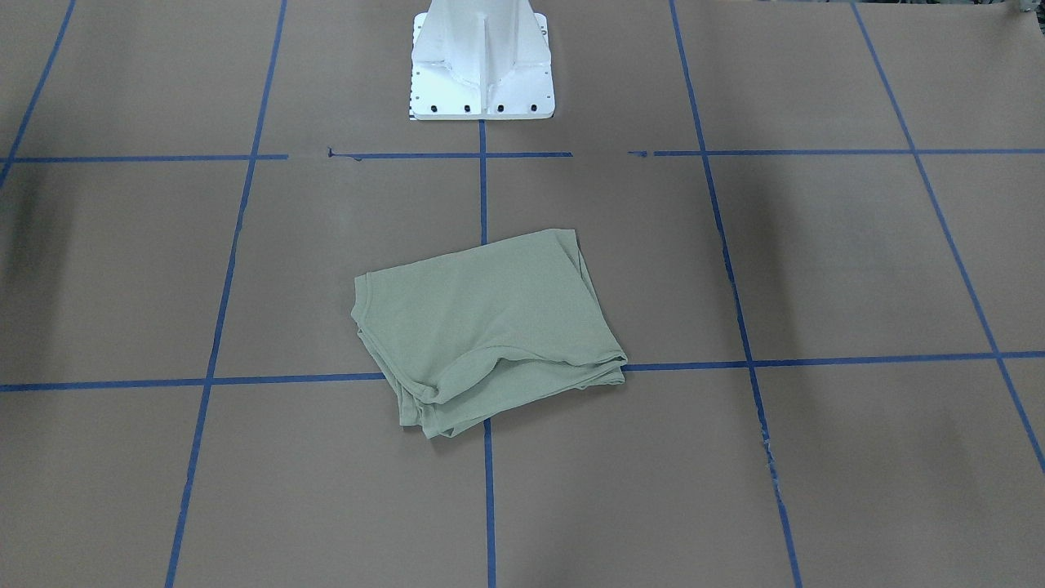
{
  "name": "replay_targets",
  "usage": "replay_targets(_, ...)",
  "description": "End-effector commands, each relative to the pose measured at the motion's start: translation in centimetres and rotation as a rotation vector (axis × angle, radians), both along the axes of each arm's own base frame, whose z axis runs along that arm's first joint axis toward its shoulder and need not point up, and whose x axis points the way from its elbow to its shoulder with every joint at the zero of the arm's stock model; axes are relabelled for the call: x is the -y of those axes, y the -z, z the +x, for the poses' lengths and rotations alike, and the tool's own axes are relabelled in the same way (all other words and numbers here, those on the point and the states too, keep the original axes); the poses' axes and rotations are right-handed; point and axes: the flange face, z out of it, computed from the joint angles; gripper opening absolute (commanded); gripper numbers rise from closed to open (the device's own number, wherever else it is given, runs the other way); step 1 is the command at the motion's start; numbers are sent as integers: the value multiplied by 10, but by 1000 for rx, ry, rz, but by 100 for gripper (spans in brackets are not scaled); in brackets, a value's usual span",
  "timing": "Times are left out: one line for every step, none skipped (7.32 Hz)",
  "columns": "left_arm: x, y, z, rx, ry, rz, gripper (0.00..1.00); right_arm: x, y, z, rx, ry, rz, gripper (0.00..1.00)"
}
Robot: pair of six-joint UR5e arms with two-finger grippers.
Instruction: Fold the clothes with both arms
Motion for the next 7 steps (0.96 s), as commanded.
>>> replay_targets(0,1,0,0,0,2,100,1,1,0,0,0,2,100)
replay_targets(0,3,0,0,0,8,100,2,1,0,0,1,3,100)
replay_targets(0,4,0,0,0,8,100,2,1,0,2,0,1,100)
replay_targets(0,5,0,0,0,11,100,1,-3,0,1,0,-6,100)
replay_targets(0,5,0,0,-1,11,100,0,-3,-1,2,2,-8,100)
replay_targets(0,7,0,0,0,14,100,1,-3,0,3,0,-6,100)
replay_targets(0,8,0,0,-1,18,100,0,0,0,5,1,-1,100)
